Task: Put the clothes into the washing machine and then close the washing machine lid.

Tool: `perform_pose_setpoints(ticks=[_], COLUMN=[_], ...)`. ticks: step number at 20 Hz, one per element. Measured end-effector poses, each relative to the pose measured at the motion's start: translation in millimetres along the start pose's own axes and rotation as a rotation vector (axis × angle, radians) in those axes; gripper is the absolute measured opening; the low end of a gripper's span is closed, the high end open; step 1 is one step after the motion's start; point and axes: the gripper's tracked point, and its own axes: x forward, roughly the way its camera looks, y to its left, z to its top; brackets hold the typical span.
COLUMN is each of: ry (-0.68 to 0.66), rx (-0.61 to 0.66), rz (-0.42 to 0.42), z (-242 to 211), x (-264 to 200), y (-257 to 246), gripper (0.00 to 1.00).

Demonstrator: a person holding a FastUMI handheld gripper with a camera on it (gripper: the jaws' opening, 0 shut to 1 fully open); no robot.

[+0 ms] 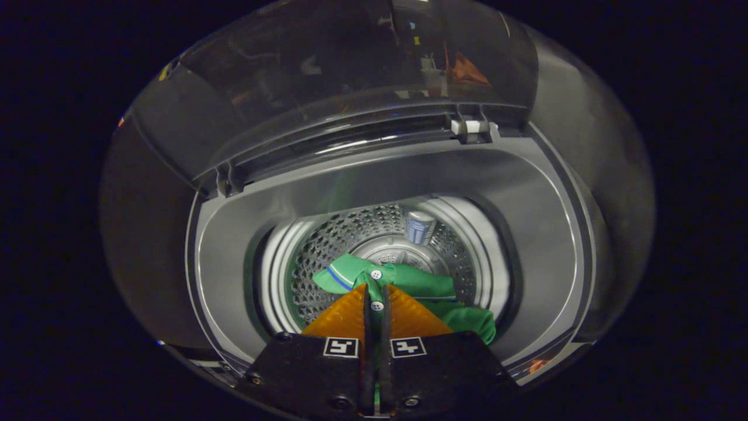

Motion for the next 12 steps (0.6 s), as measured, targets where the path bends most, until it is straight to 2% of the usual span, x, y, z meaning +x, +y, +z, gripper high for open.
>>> perform_pose_setpoints(ticks=[7,12], ry=[0.011,0.012], rx=[0.016,0.050], rz=[-0.029,-0.027], z=[-2.4,-4.9], x=[0.5,1.9], y=[-3.1,-4.6], gripper=[0.07,0.11])
